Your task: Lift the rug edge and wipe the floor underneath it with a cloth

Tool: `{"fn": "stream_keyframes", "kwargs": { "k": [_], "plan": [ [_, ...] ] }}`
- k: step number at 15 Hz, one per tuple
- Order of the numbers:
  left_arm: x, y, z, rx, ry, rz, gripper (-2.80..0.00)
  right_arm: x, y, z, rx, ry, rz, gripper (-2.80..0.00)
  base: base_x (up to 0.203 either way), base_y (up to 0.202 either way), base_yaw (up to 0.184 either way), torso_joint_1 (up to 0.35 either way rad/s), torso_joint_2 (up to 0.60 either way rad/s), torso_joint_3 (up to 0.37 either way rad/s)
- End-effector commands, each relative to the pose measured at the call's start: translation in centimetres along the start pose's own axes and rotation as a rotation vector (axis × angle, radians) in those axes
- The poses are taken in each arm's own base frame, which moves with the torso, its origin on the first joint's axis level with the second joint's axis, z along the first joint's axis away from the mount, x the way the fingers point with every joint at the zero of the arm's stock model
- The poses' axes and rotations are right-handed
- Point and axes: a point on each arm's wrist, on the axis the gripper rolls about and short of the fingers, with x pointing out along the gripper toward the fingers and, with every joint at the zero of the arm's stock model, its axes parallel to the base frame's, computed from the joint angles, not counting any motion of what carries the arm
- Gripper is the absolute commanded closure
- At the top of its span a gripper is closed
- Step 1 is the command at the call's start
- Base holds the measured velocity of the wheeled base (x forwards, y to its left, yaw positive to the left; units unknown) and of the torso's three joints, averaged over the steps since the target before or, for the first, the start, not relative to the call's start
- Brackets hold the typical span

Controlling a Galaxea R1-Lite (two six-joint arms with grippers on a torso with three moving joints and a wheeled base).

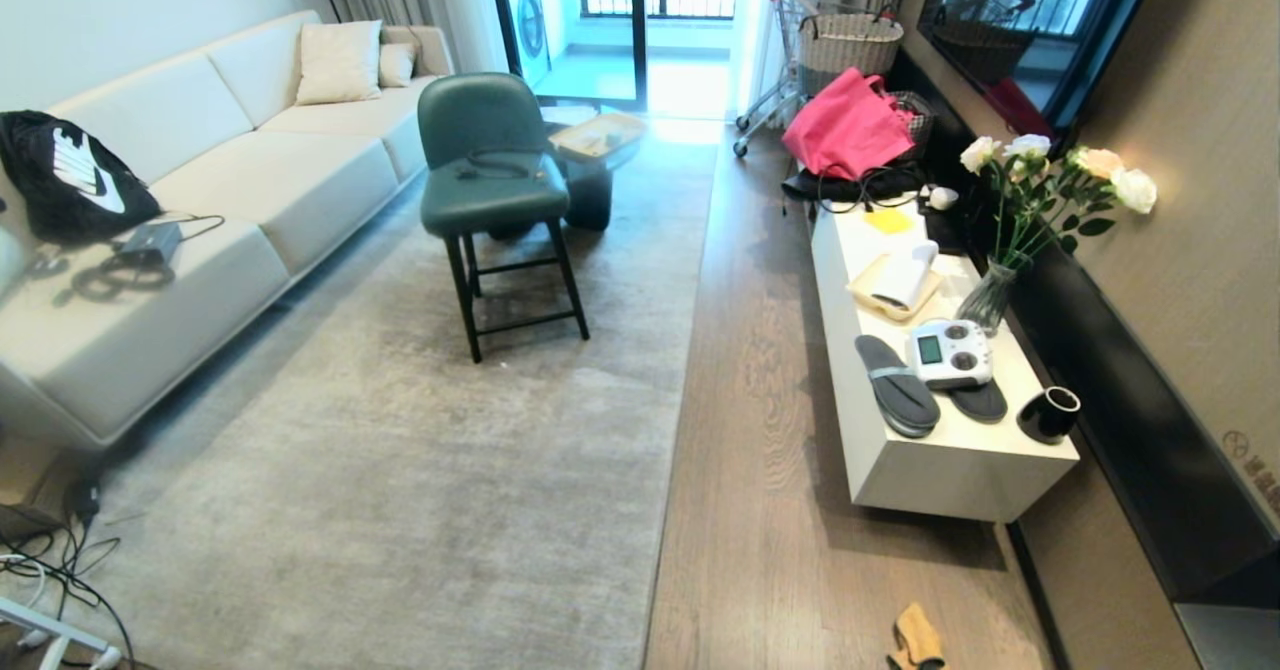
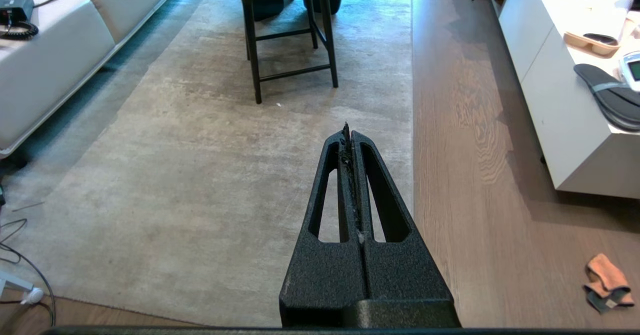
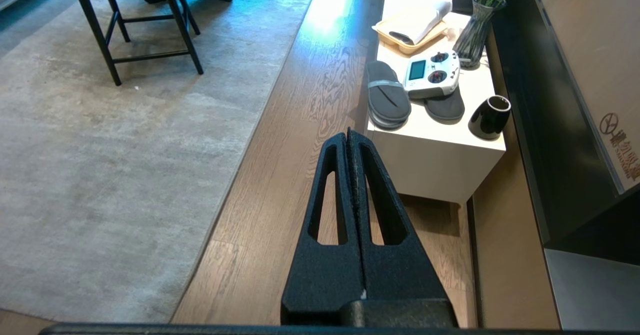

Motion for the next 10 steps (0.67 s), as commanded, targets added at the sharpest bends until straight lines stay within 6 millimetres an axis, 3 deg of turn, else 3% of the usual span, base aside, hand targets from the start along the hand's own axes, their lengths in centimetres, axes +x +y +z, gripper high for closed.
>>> {"fn": "stream_keyframes", "kwargs": {
  "k": [1, 10],
  "plan": [
    [0.01, 0.0, -0.05, 0.0, 0.002, 0.0, 0.0, 0.01, 0.0, 0.0, 0.0, 0.001, 0.001, 0.0, 0.0, 0.0, 0.0, 0.151, -0.35, -0.203],
    [0.0, 0.0, 0.0, 0.0, 0.0, 0.0, 0.0, 0.01, 0.0, 0.0, 0.003, 0.001, 0.001, 0.0, 0.0, 0.0, 0.0, 0.144, -0.34, -0.19]
  ]
}}
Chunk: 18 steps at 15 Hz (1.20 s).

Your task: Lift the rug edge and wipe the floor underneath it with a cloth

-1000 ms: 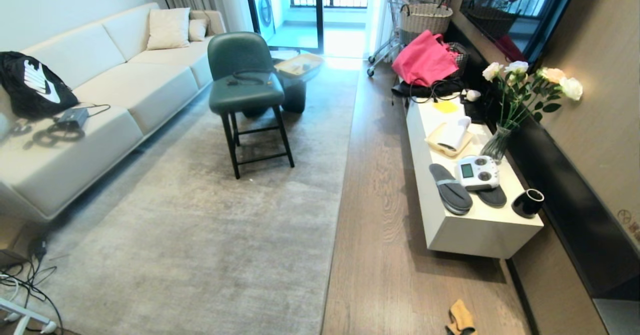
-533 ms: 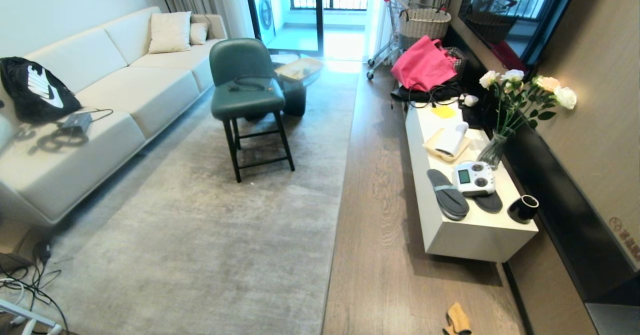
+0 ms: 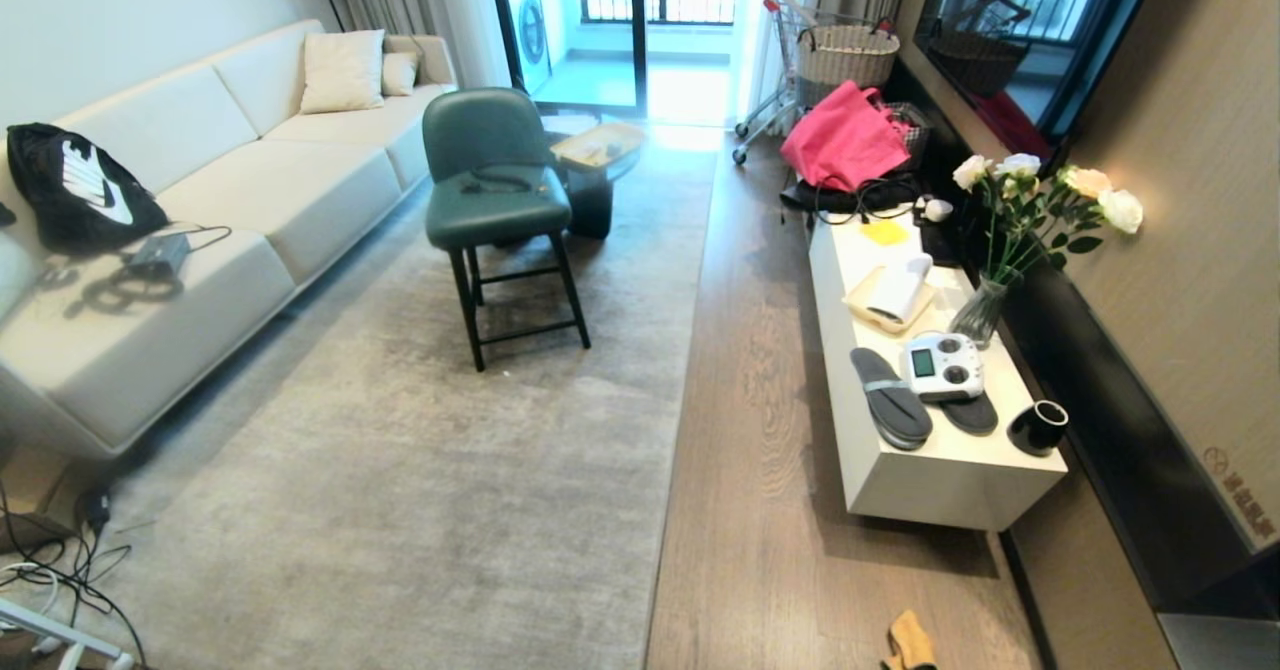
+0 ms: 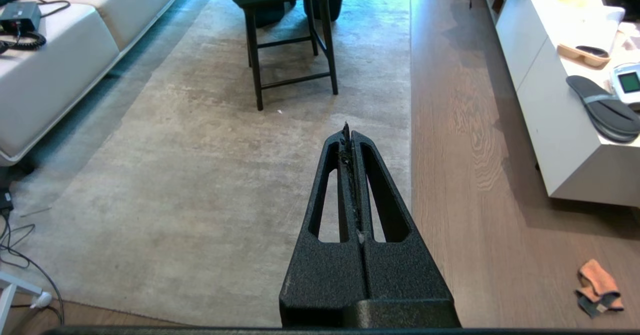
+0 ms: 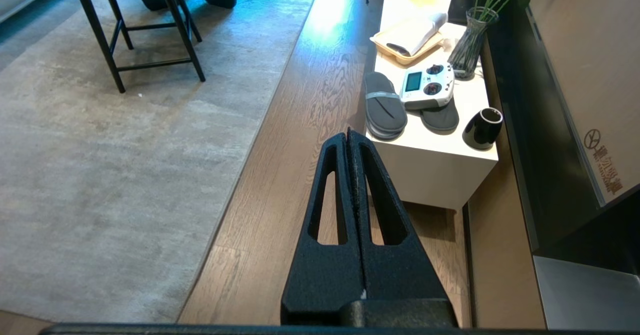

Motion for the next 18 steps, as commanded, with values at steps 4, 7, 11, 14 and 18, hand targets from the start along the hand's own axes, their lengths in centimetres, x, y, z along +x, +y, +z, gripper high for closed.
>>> {"fn": "stream_keyframes", "kwargs": {
  "k": [4, 7, 11, 14, 18],
  "plan": [
    [0.0, 0.0, 0.0, 0.0, 0.0, 0.0, 0.0, 0.01, 0.0, 0.0, 0.002, 0.002, 0.001, 0.0, 0.0, 0.0, 0.0, 0.056, -0.14, -0.066],
    [0.0, 0.0, 0.0, 0.0, 0.0, 0.0, 0.0, 0.01, 0.0, 0.0, 0.002, 0.002, 0.001, 0.0, 0.0, 0.0, 0.0, 0.0, 0.0, 0.0],
    [0.0, 0.0, 0.0, 0.0, 0.0, 0.0, 0.0, 0.01, 0.0, 0.0, 0.002, 0.002, 0.001, 0.0, 0.0, 0.0, 0.0, 0.0, 0.0, 0.0],
    [0.0, 0.0, 0.0, 0.0, 0.0, 0.0, 0.0, 0.01, 0.0, 0.0, 0.002, 0.002, 0.001, 0.0, 0.0, 0.0, 0.0, 0.0, 0.0, 0.0],
    [0.0, 0.0, 0.0, 0.0, 0.0, 0.0, 0.0, 0.01, 0.0, 0.0, 0.003, 0.002, 0.001, 0.0, 0.0, 0.0, 0.0, 0.0, 0.0, 0.0]
  ]
}}
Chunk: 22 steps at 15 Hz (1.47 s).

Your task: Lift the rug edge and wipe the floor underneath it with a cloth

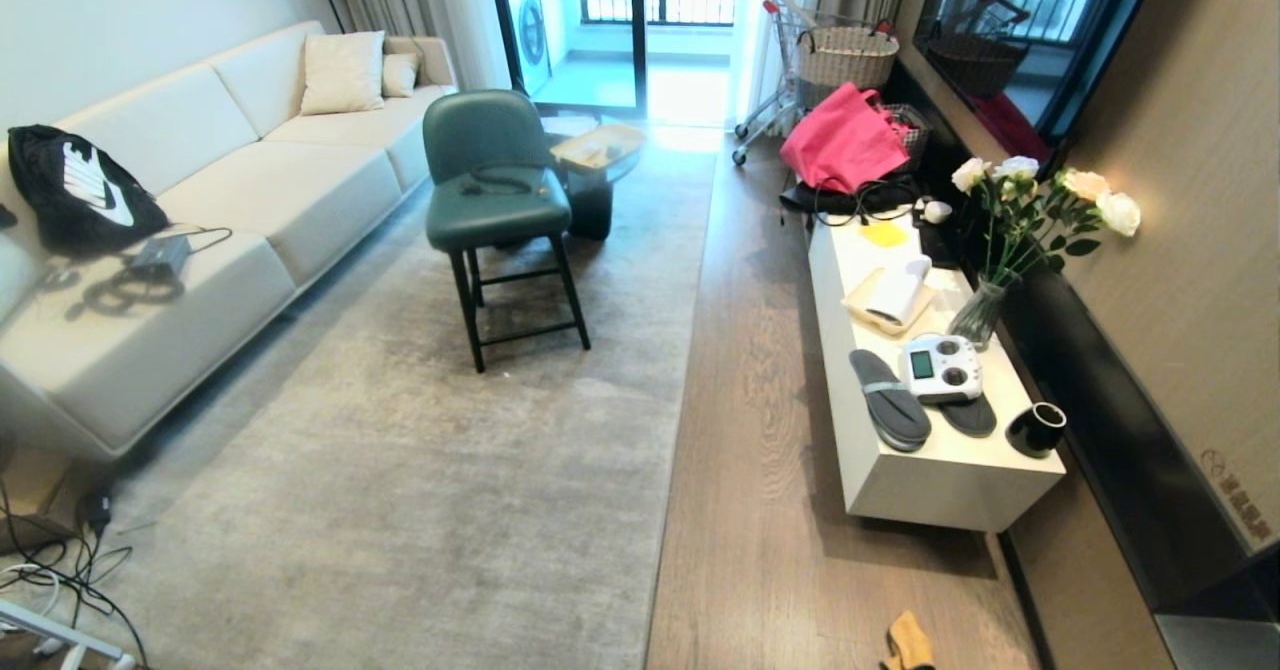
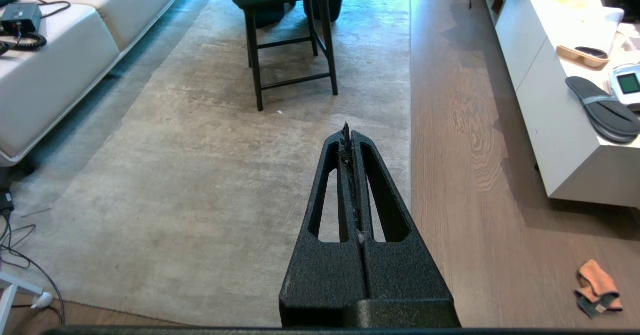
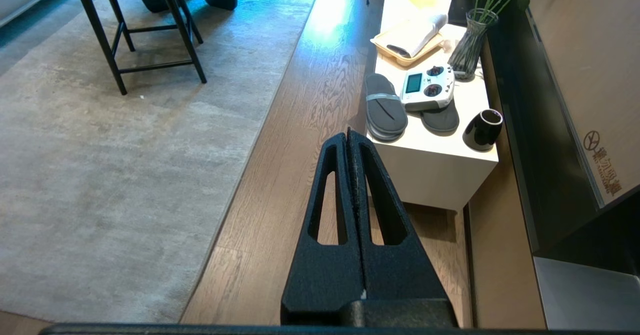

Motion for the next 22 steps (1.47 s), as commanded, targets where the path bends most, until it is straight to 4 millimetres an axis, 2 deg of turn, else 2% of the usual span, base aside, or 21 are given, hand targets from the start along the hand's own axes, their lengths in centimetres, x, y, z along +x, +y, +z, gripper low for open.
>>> {"fn": "stream_keyframes", "kwargs": {
  "k": [1, 22],
  "plan": [
    [0.0, 0.0, 0.0, 0.0, 0.0, 0.0, 0.0, 0.01, 0.0, 0.0, 0.002, 0.001, 0.001, 0.0, 0.0, 0.0, 0.0, 0.0, 0.0, 0.0],
    [0.0, 0.0, 0.0, 0.0, 0.0, 0.0, 0.0, 0.01, 0.0, 0.02, 0.002, 0.0, 0.001, 0.0, 0.0, 0.0, 0.0, 0.0, 0.0, 0.0]
  ]
}}
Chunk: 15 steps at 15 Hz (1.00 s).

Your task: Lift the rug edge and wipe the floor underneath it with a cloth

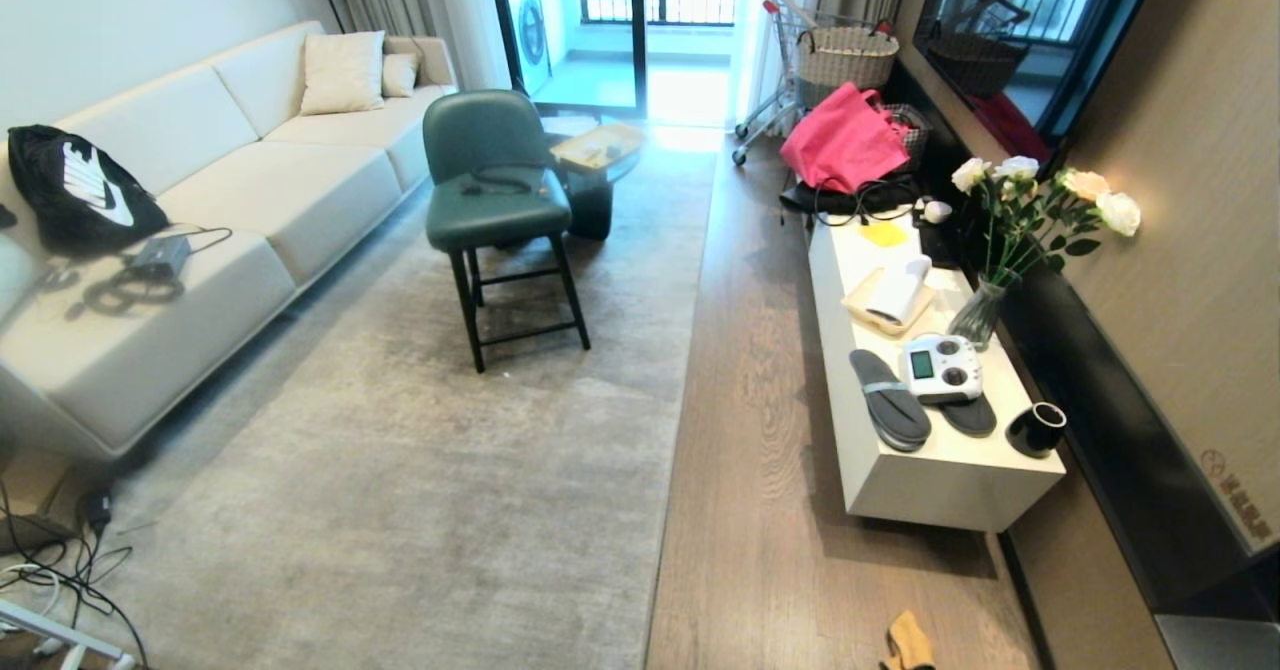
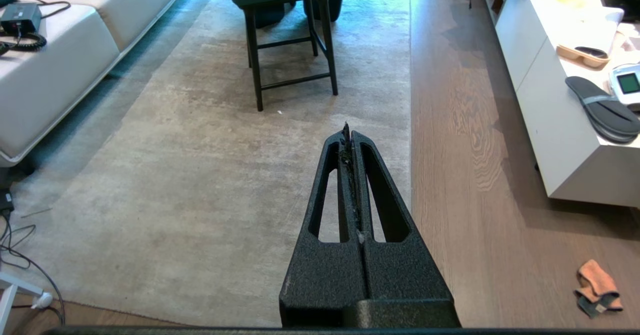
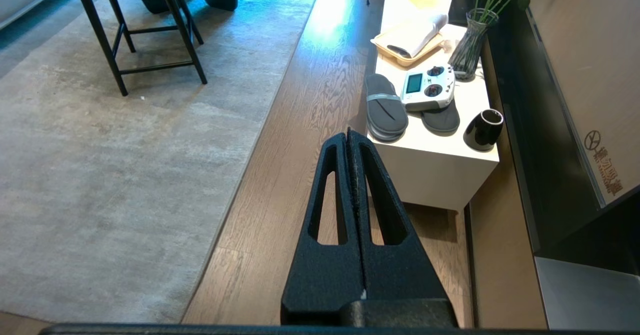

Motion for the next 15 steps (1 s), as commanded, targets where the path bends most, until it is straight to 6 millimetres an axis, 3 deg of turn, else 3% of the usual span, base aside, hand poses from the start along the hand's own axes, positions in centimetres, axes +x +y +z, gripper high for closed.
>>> {"fn": "stream_keyframes", "kwargs": {
  "k": [1, 15],
  "plan": [
    [0.0, 0.0, 0.0, 0.0, 0.0, 0.001, 0.0, 0.01, 0.0, 0.0, -0.001, 0.001, 0.002, 0.0, 0.0, 0.0, 0.0, 0.0, 0.0, 0.0],
    [0.0, 0.0, 0.0, 0.0, 0.0, 0.001, 0.0, 0.01, 0.0, -0.01, -0.002, 0.002, 0.001, 0.0, 0.0, 0.0, 0.0, 0.0, 0.0, 0.0]
  ]
}}
